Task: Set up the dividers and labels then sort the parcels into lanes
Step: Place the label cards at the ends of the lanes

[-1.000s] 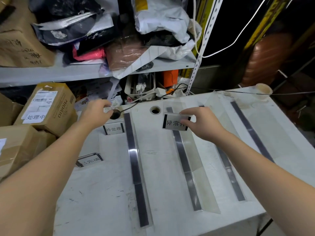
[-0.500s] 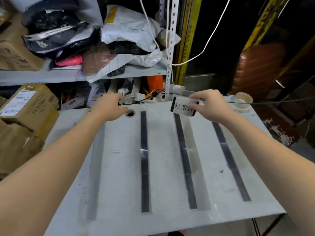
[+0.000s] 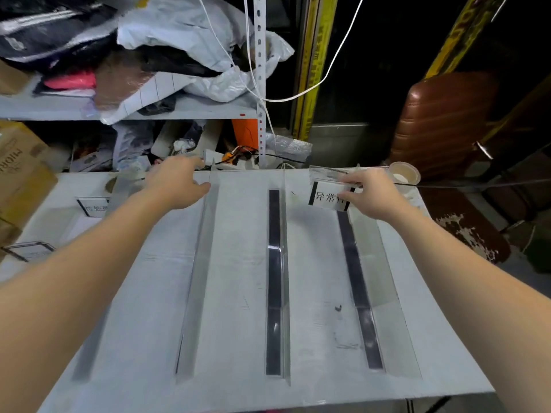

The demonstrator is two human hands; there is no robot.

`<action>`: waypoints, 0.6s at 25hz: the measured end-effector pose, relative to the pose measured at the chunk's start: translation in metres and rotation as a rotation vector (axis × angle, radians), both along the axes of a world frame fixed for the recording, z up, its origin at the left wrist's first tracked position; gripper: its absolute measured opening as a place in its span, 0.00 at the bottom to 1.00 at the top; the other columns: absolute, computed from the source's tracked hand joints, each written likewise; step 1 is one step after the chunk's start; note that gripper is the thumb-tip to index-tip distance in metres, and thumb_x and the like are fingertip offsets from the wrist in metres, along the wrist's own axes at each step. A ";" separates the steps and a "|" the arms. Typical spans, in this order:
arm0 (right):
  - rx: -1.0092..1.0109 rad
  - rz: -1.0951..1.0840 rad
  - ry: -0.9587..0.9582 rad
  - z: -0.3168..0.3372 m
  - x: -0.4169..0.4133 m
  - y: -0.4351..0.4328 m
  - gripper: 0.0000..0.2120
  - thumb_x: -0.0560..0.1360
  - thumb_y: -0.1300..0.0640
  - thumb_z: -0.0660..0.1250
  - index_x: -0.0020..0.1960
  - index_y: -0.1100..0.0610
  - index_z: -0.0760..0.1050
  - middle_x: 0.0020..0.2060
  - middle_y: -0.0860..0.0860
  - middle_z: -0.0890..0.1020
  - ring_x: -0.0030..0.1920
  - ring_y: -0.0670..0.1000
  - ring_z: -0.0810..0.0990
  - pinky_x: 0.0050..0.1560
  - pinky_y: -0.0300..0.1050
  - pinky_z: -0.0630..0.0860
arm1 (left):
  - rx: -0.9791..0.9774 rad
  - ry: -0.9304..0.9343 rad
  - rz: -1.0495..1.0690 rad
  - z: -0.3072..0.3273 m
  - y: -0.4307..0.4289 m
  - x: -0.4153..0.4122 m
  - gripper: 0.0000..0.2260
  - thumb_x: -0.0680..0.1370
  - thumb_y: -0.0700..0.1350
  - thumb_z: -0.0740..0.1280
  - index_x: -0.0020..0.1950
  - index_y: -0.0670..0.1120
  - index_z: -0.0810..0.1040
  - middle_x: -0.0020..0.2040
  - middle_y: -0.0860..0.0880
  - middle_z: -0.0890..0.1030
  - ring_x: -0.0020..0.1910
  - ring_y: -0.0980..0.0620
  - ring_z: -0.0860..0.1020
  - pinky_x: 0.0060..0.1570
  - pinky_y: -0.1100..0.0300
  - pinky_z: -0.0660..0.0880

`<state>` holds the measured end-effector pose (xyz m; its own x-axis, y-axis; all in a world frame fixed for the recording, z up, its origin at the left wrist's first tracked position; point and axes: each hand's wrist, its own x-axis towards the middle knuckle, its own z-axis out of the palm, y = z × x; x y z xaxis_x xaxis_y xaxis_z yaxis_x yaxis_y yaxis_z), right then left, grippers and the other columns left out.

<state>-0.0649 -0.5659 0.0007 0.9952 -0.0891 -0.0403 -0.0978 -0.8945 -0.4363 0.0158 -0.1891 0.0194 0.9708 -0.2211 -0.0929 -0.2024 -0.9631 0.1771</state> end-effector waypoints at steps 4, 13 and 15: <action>0.041 0.038 0.067 -0.043 0.023 -0.002 0.14 0.77 0.57 0.73 0.62 0.58 0.83 0.61 0.53 0.84 0.58 0.52 0.81 0.52 0.41 0.75 | -0.012 0.004 0.063 -0.015 0.004 0.002 0.22 0.79 0.55 0.69 0.70 0.48 0.76 0.64 0.42 0.80 0.63 0.39 0.77 0.57 0.45 0.77; 0.052 0.016 0.216 -0.106 0.064 0.013 0.12 0.76 0.60 0.74 0.59 0.58 0.84 0.57 0.54 0.86 0.56 0.55 0.82 0.50 0.40 0.74 | 0.025 0.099 0.138 -0.042 0.039 0.012 0.23 0.79 0.54 0.70 0.72 0.48 0.74 0.66 0.43 0.79 0.63 0.40 0.77 0.59 0.44 0.77; 0.032 0.007 0.238 -0.115 0.064 0.013 0.12 0.76 0.60 0.74 0.59 0.58 0.85 0.56 0.54 0.86 0.55 0.56 0.83 0.50 0.41 0.77 | 0.027 0.106 0.138 -0.045 0.044 0.013 0.24 0.79 0.55 0.69 0.73 0.49 0.73 0.66 0.43 0.79 0.64 0.40 0.77 0.61 0.43 0.76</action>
